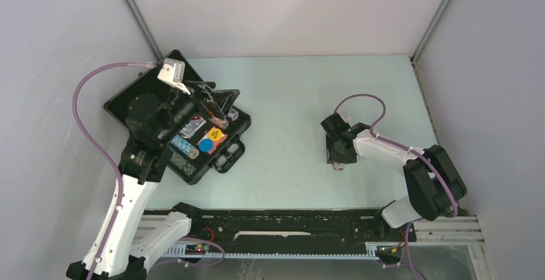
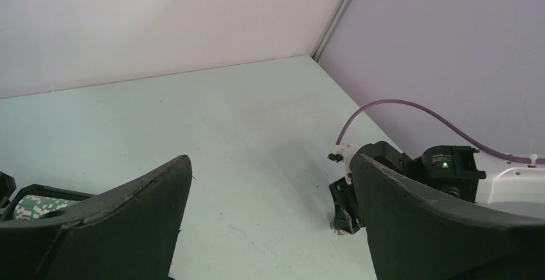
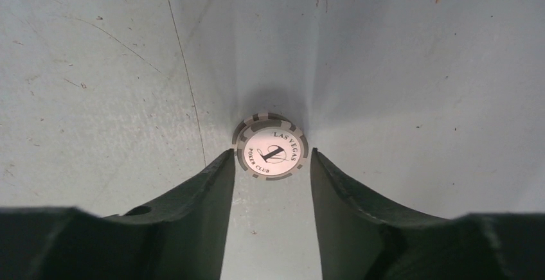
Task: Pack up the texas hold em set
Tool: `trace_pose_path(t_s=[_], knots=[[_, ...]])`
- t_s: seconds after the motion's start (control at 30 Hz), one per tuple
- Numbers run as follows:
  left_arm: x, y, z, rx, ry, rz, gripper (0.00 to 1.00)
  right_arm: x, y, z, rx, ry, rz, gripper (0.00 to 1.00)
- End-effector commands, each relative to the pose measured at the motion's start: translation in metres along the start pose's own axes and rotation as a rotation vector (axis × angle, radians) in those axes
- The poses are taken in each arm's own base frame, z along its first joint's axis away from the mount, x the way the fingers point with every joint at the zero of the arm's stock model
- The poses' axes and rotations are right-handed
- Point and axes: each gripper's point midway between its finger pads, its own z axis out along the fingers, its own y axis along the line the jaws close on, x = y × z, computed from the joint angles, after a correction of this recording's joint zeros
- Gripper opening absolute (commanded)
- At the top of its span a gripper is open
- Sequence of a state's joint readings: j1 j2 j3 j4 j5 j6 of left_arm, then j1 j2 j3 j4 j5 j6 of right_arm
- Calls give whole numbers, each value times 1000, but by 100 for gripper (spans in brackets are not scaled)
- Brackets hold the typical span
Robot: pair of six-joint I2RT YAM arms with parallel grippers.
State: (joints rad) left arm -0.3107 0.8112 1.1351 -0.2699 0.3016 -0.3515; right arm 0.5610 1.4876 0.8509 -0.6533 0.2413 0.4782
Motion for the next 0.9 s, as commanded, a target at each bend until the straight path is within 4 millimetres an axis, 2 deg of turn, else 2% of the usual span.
trace_pose_path(t_s=[0.0, 0.23, 0.4, 0.53, 0.63, 0.7, 0.87], knots=[[0, -2, 0, 21, -15, -7, 100, -1, 1, 3, -2, -3, 12, 62], [0, -4, 0, 28, -13, -10, 100, -1, -5, -11, 3, -23, 29, 73], [0, -4, -1, 31, -13, -11, 100, -5, 2, -25, -56, -39, 116, 83], [0, -4, -1, 31, -13, -13, 100, -15, -6, -36, -47, -63, 392, 99], [0, -5, -1, 35, -15, -13, 100, -19, -12, -45, -68, -28, 688, 100], [0, -5, -1, 37, -14, -15, 100, -17, -20, -48, -53, 2, 826, 100], [0, -5, -1, 33, -17, -13, 100, -25, -30, -50, -34, -6, 1000, 100]])
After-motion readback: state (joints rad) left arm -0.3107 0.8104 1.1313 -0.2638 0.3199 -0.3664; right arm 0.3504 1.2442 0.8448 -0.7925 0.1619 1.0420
